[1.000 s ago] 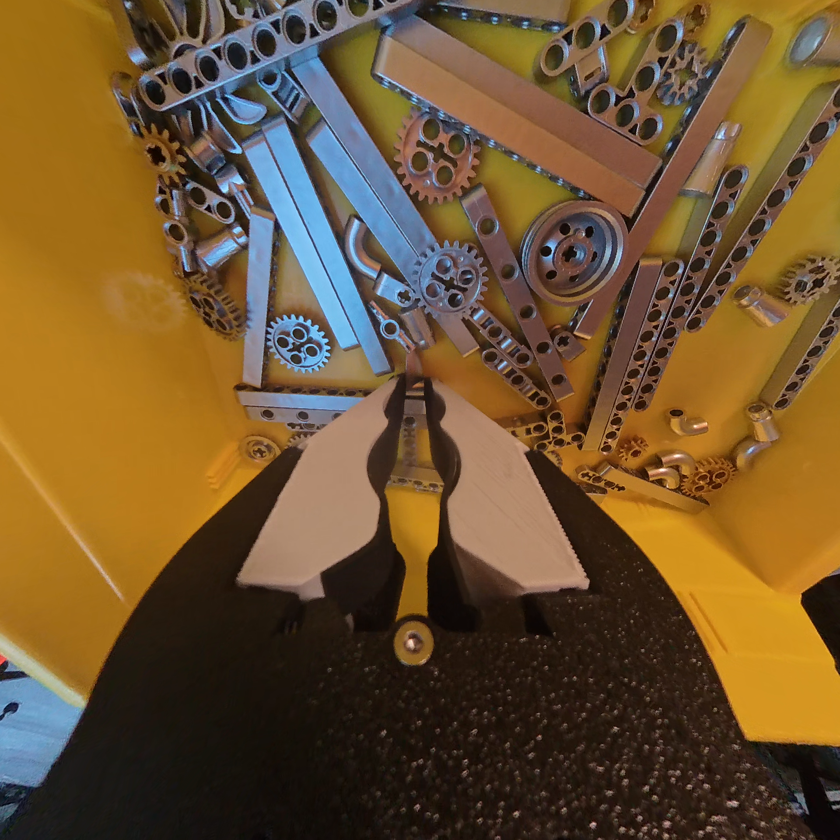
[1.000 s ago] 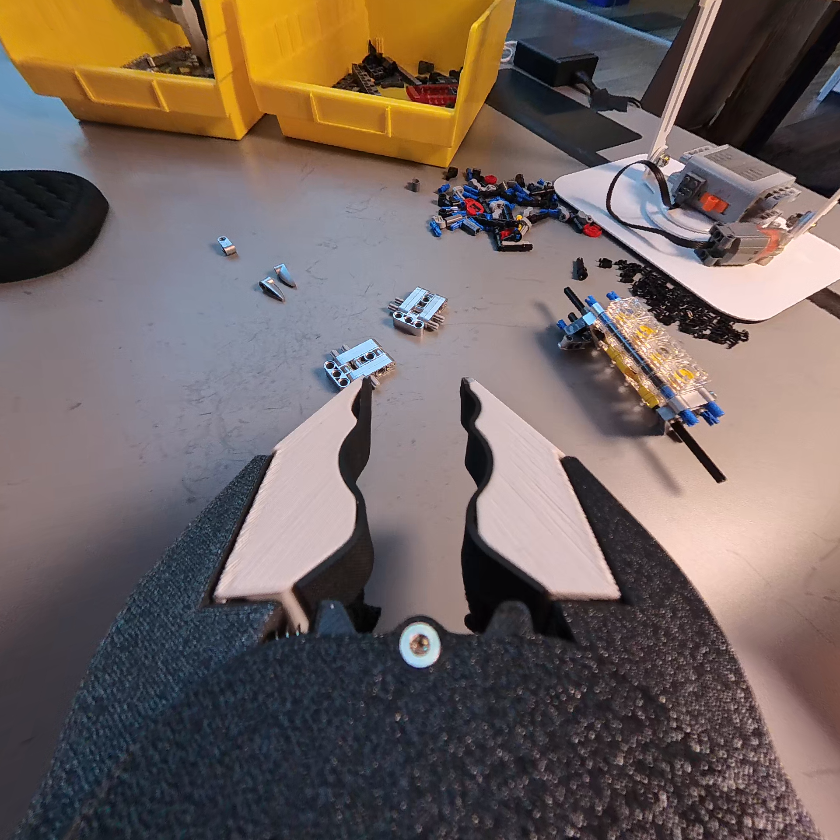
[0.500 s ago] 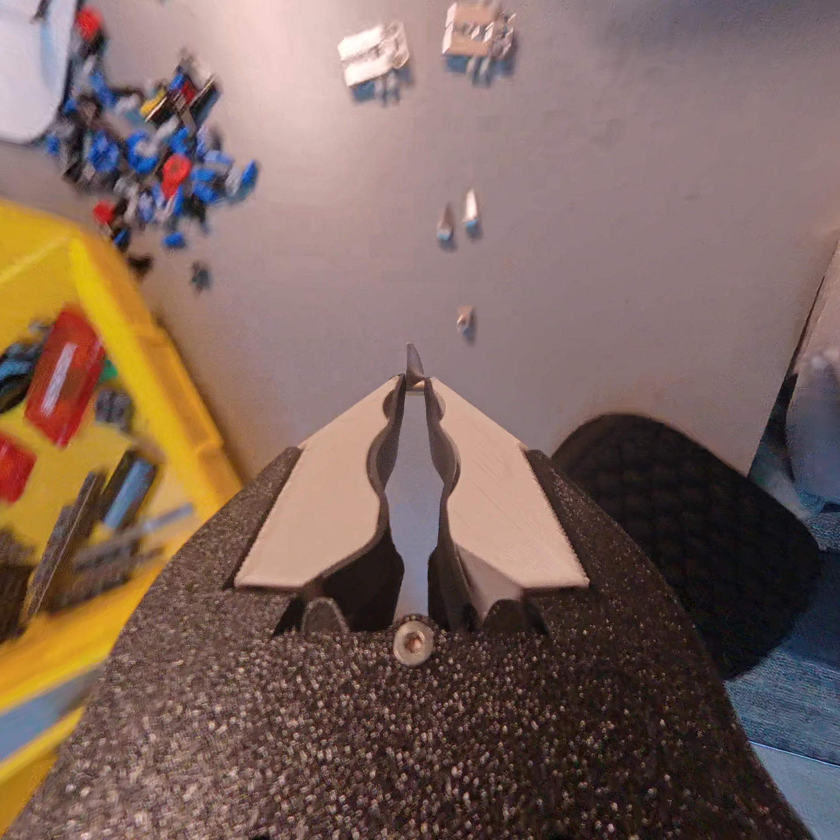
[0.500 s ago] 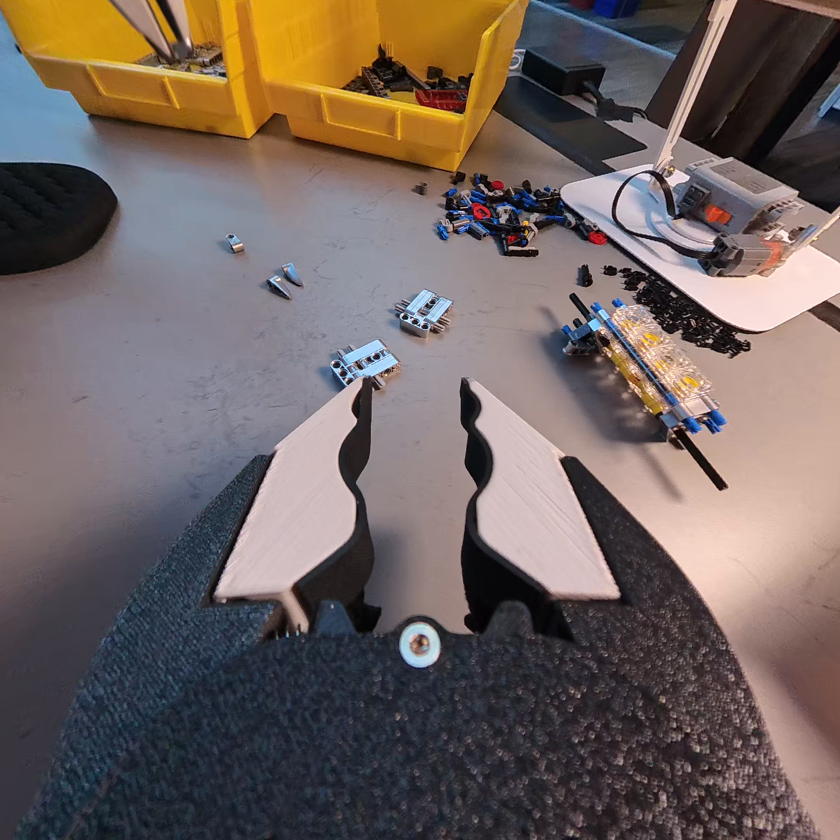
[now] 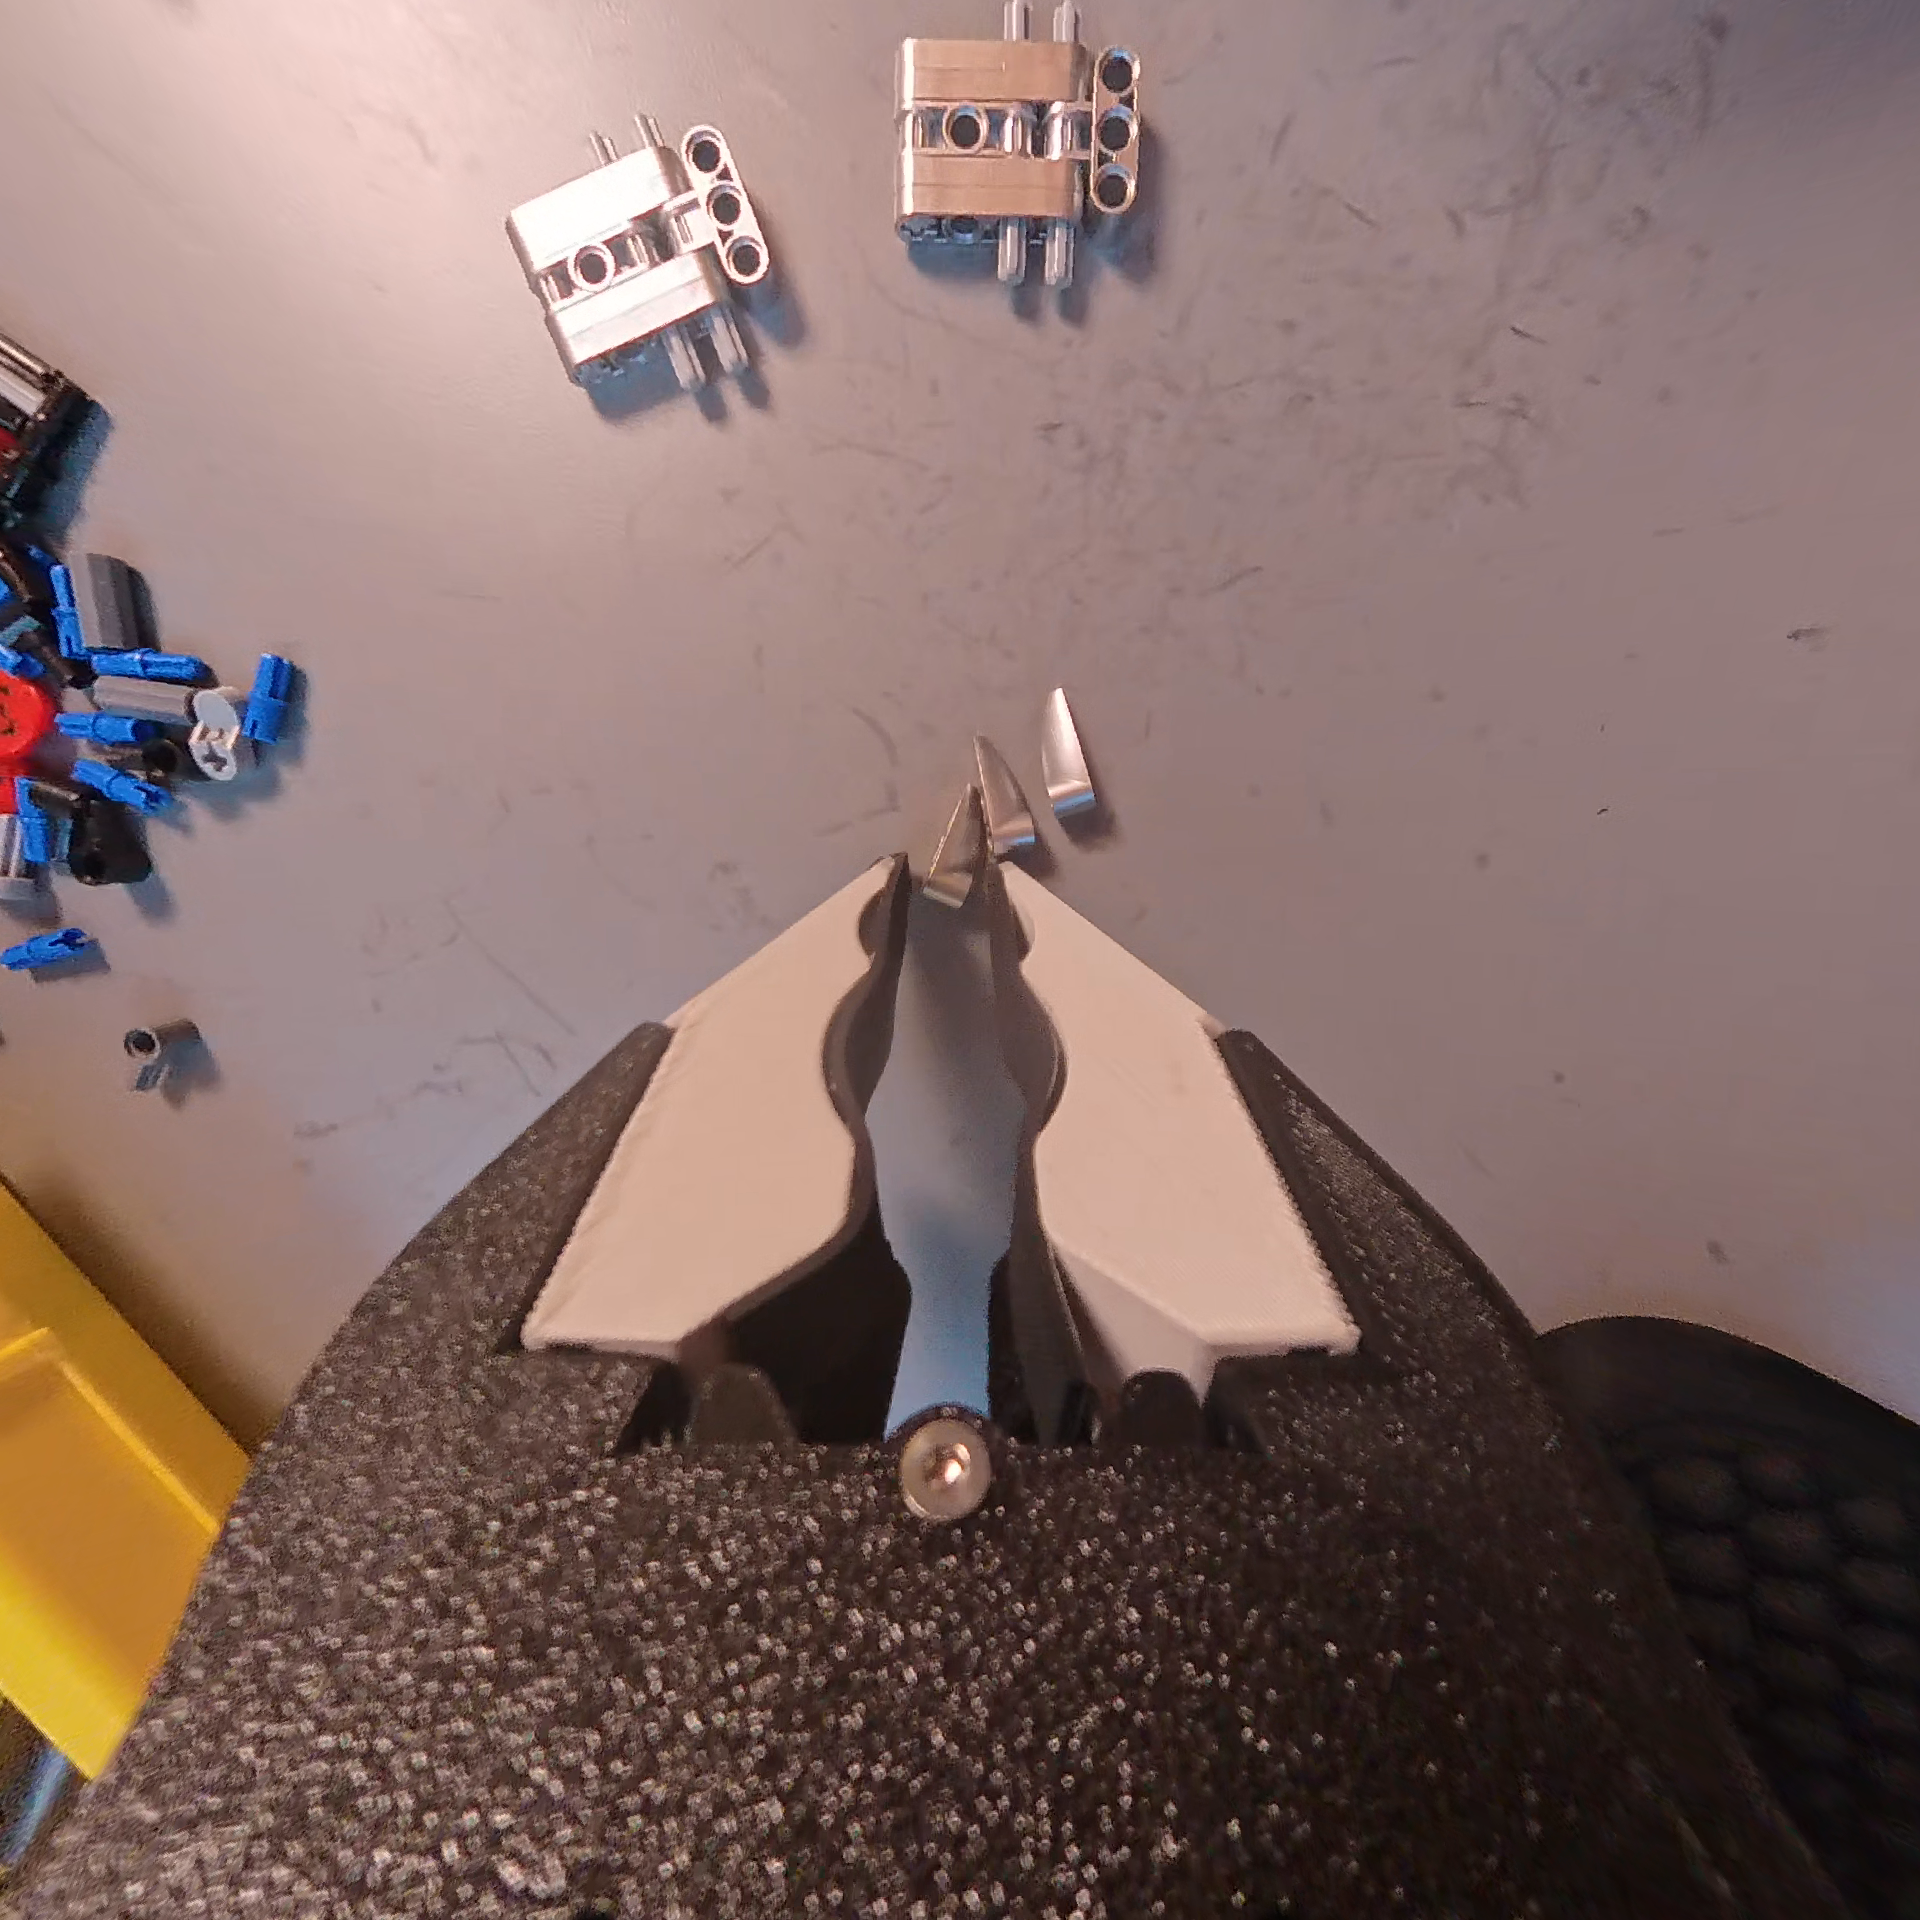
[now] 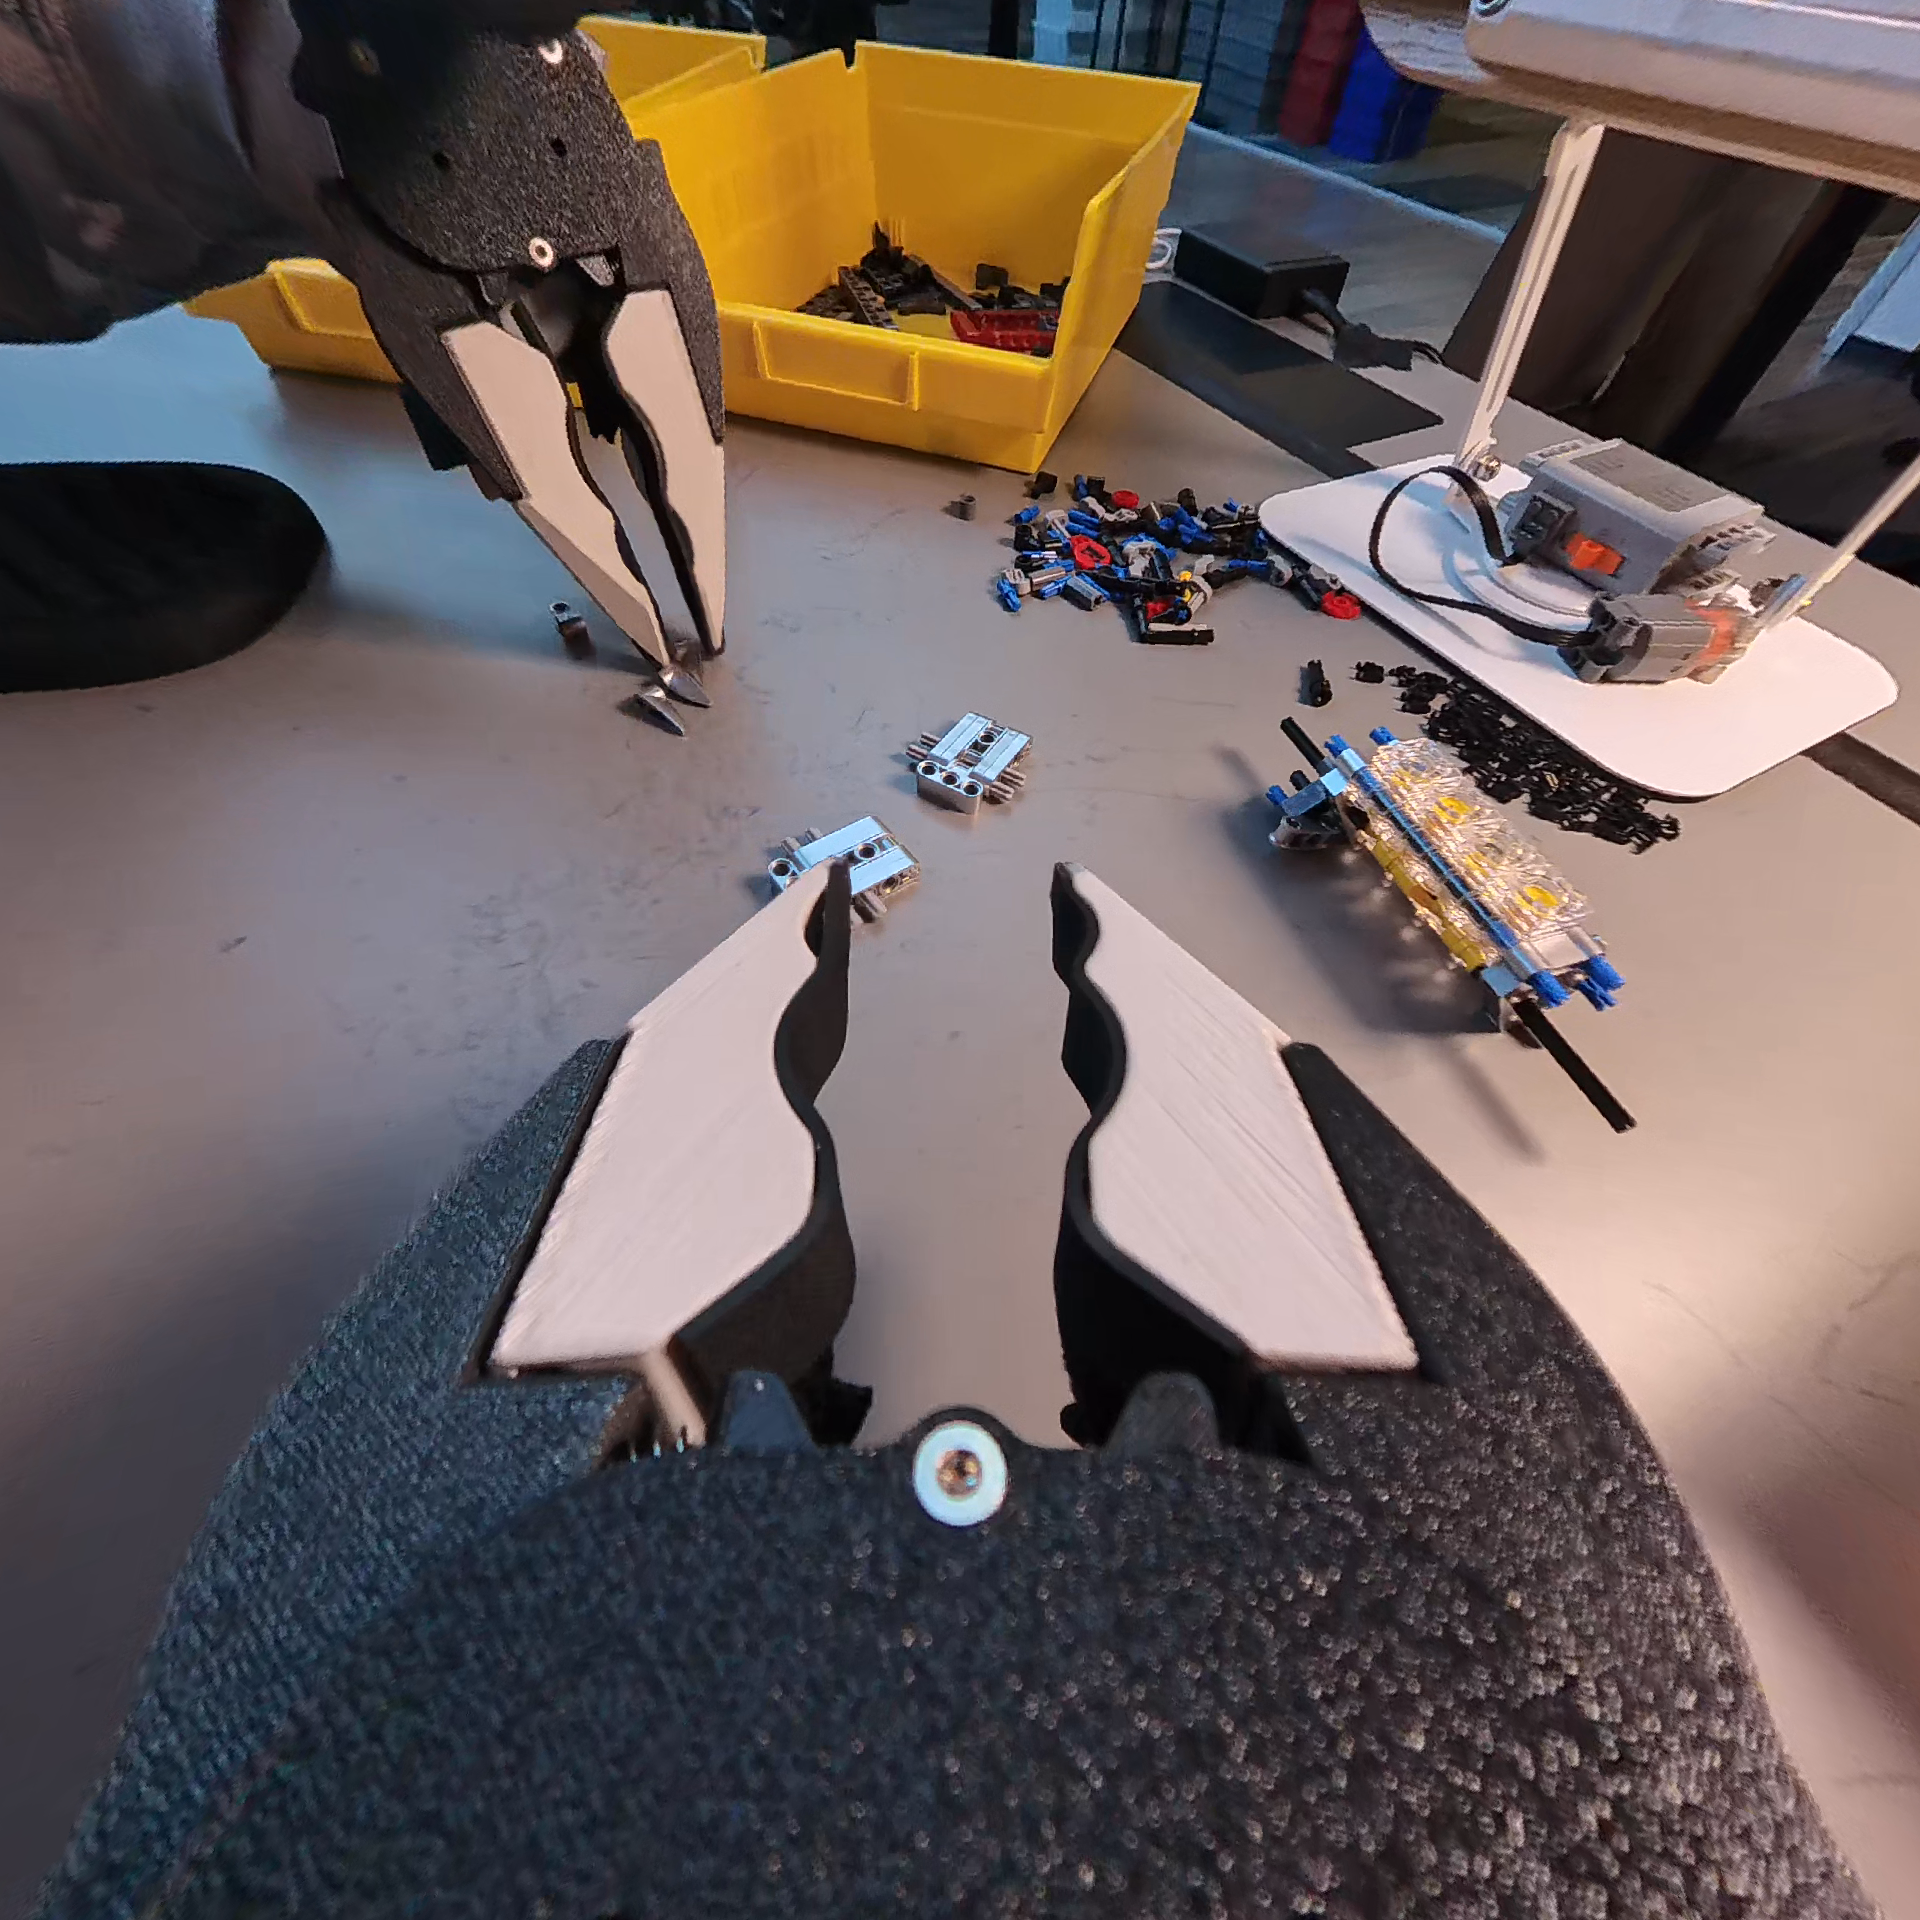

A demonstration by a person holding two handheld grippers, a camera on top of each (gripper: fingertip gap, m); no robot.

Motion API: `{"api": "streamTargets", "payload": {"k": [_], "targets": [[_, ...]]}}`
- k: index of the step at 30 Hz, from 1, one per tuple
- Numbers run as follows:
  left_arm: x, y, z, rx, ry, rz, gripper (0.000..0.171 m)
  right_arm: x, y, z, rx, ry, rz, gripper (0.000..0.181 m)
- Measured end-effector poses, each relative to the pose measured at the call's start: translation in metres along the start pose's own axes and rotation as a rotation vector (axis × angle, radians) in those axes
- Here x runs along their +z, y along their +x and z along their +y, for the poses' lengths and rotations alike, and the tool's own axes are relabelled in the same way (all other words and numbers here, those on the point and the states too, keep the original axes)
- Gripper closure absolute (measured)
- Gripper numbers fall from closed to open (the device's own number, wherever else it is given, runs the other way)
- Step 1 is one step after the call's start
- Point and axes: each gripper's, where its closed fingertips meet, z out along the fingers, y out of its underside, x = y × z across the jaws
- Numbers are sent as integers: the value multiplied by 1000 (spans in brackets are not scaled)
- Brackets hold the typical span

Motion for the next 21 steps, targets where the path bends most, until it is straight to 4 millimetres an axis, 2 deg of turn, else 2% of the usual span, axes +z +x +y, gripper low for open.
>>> {"api": "streamTargets", "payload": {"k": [3,5,7,9,11,13,15,16,18,21], "targets": [[-10,-5,0,-27,36,-48,154,2,-3,2,-9,-18,-14,143],[-32,-14,0,-68,96,-129,154,1,-3,1,-9,-9,-14,143],[-68,-25,6,-124,173,-234,155,-1,-2,-1,-4,10,-9,143],[-118,-46,31,-194,206,-401,159,-3,-1,-3,0,24,-7,143],[-174,-71,78,-306,177,-568,160,-3,-1,-3,5,19,-11,143],[-226,-95,141,-442,99,-707,160,0,-2,-1,6,3,-20,143],[-268,-114,209,-602,12,-794,160,2,-3,1,0,-13,-27,143],[-282,-122,242,-678,-28,-811,160,2,-4,2,-5,-19,-27,143],[-296,-131,303,-797,-119,-808,159,3,-5,3,-14,-25,-22,143],[-283,-133,367,-912,-255,-706,154,2,-3,2,-18,-20,-8,143]]}}
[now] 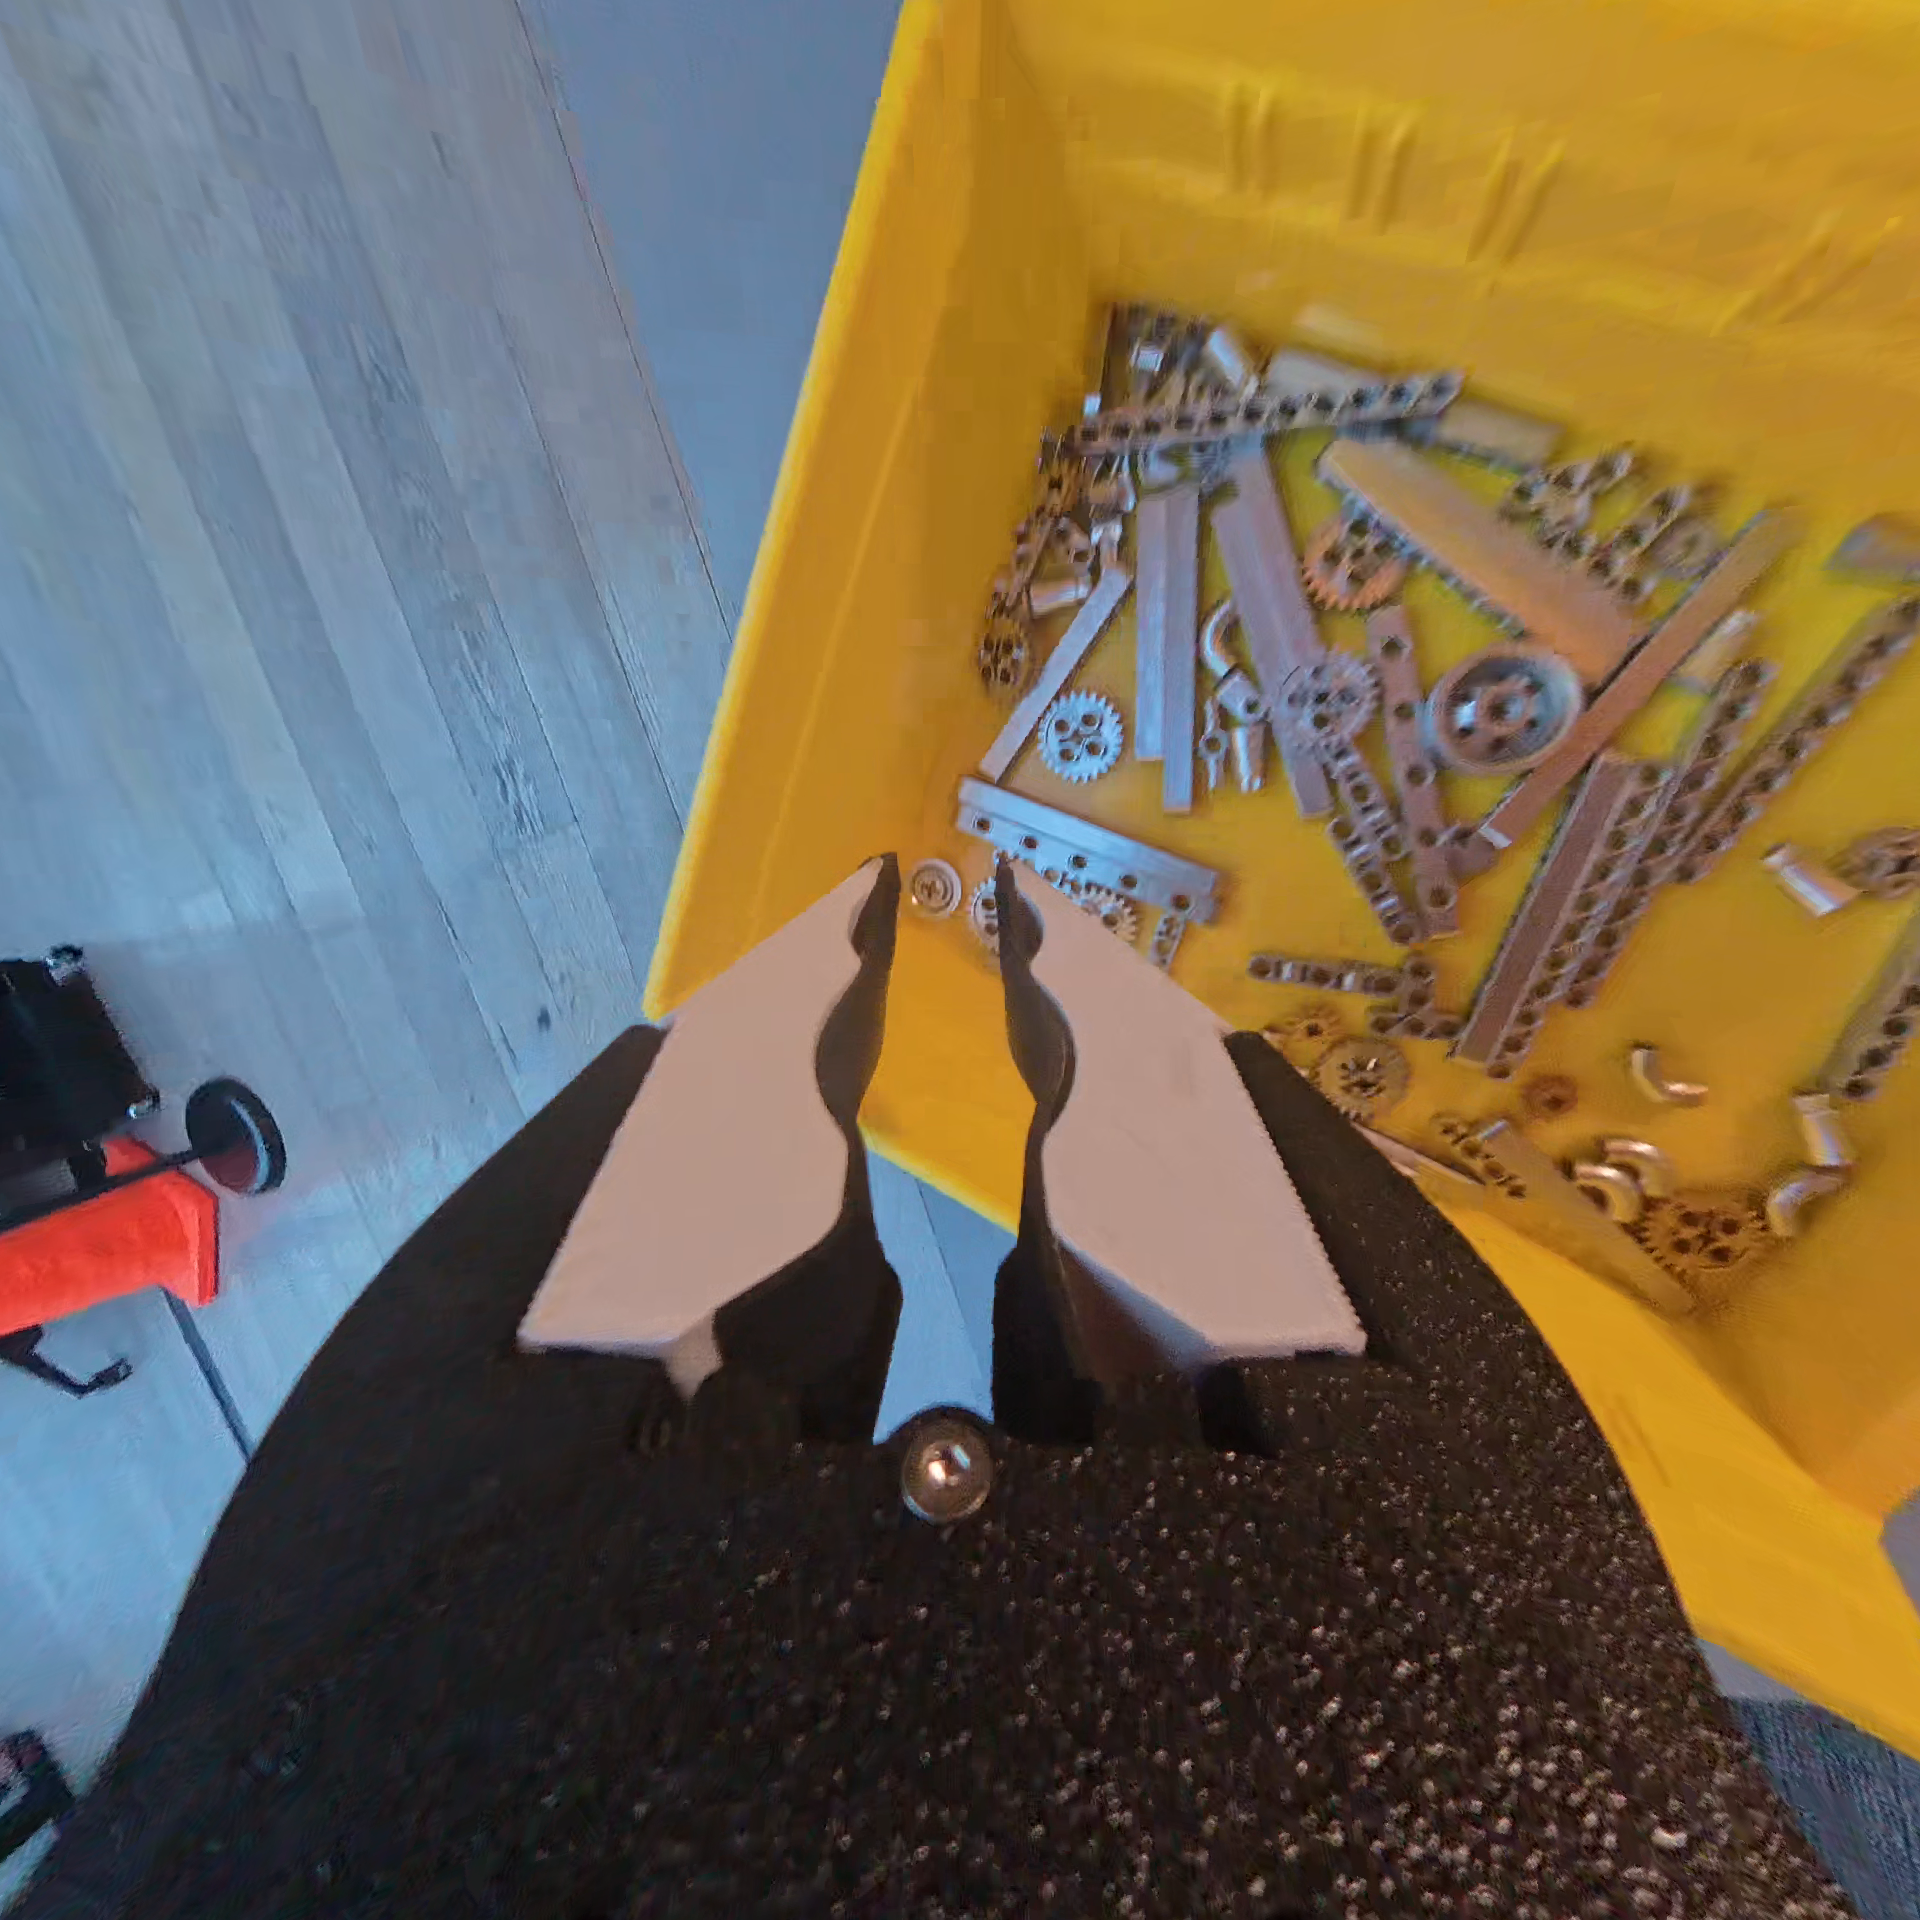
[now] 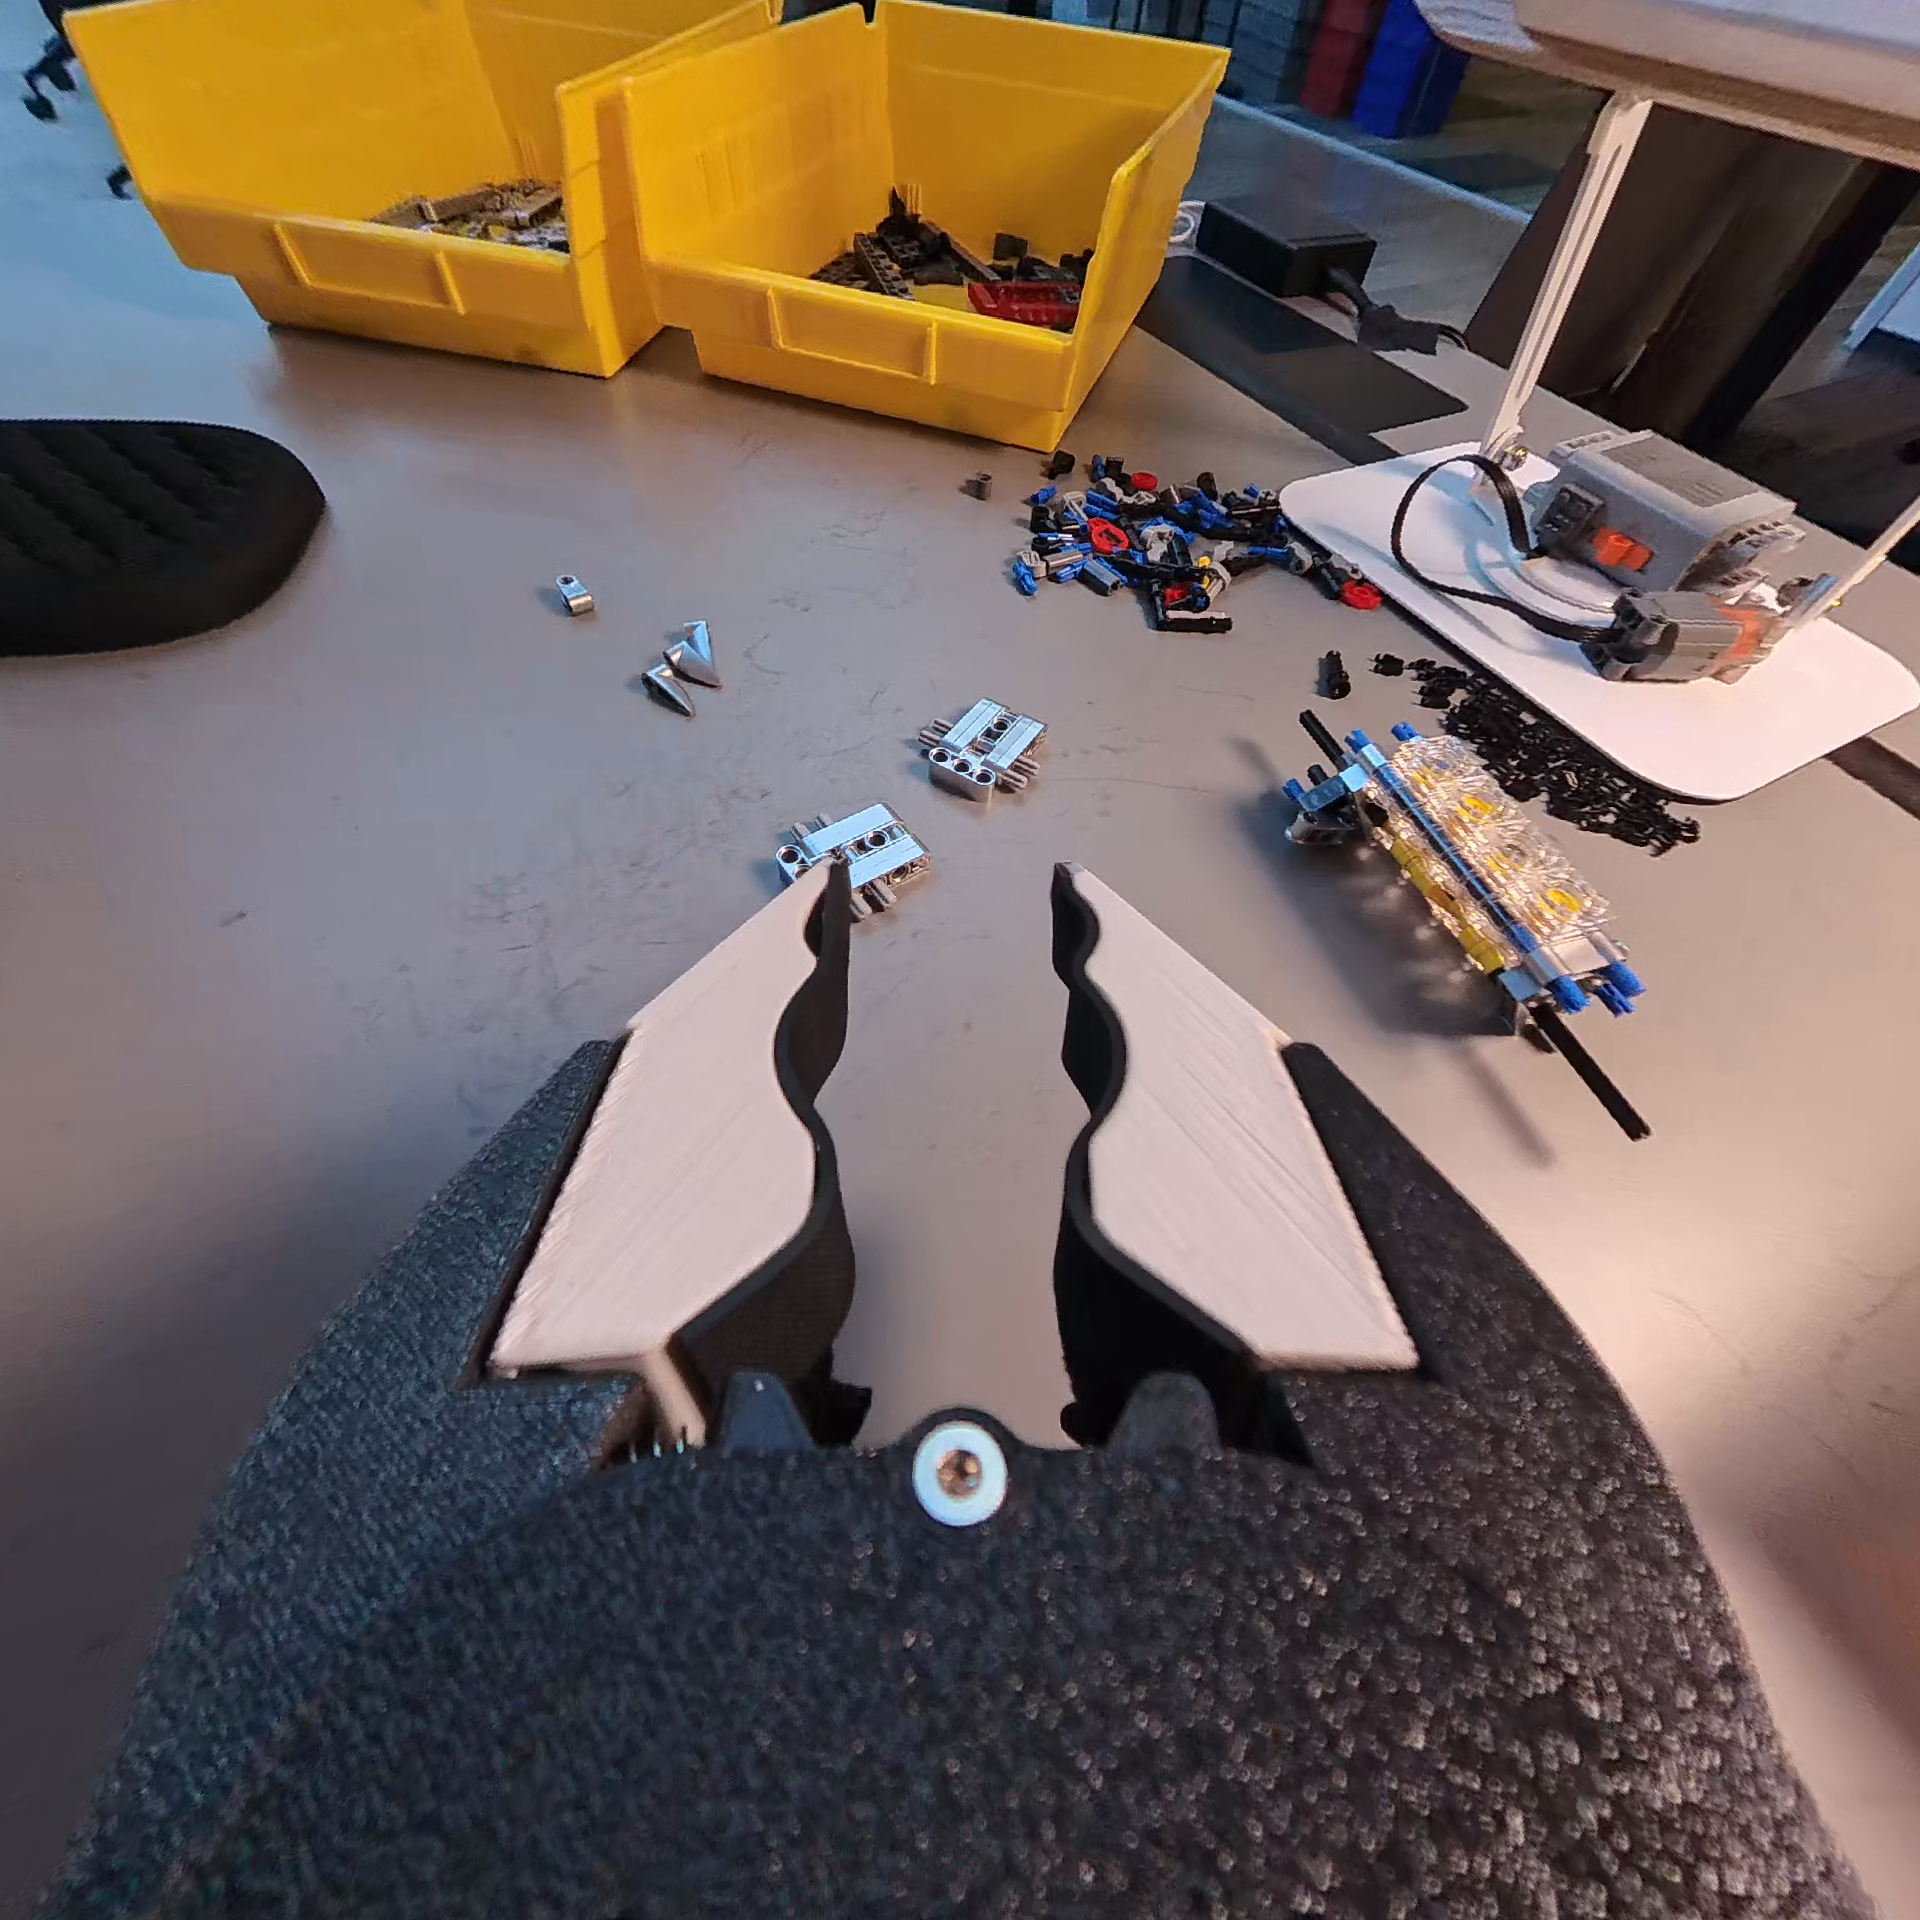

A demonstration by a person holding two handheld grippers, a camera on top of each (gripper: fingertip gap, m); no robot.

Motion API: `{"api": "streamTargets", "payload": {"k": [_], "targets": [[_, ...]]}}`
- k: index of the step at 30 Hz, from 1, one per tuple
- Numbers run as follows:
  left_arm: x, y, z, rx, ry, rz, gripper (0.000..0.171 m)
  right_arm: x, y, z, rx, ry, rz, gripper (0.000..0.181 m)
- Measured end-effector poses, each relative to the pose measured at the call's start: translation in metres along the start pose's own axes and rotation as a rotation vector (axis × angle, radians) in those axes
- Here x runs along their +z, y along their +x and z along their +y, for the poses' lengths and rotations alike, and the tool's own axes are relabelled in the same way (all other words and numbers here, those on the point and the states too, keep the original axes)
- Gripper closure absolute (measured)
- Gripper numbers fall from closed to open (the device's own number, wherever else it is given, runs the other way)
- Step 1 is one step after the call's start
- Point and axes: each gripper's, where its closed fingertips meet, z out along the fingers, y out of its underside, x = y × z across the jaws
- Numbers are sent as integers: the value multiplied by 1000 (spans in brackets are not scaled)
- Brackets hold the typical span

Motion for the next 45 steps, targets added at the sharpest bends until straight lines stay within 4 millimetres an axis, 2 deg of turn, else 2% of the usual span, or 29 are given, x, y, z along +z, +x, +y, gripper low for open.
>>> {"api": "streamTargets", "payload": {"k": [3,9,13,17,20,26,28,31,36,38,45], "targets": [[31,-1,20,49,-138,44,153,0,3,0,12,-1,10,143],[67,18,28,137,-305,134,153,4,5,4,35,-29,8,143],[81,27,15,142,-291,168,150,4,7,5,44,-32,12,143],[88,40,-9,88,-200,233,148,5,8,5,55,-36,11,143],[94,39,-21,68,-156,211,144,6,9,6,62,-42,8,143],[109,30,-24,22,-139,163,145,7,9,8,67,-49,5,143],[113,30,-18,13,-163,173,146,7,9,8,68,-51,5,143],[112,36,-14,25,-186,217,156,7,9,8,64,-52,7,143],[101,47,-1,110,-274,271,157,7,8,8,61,-49,7,143],[95,47,1,128,-282,273,171,7,8,7,63,-47,5,143],[79,31,-12,83,-211,238,171,7,7,7,65,-48,-3,143]]}}
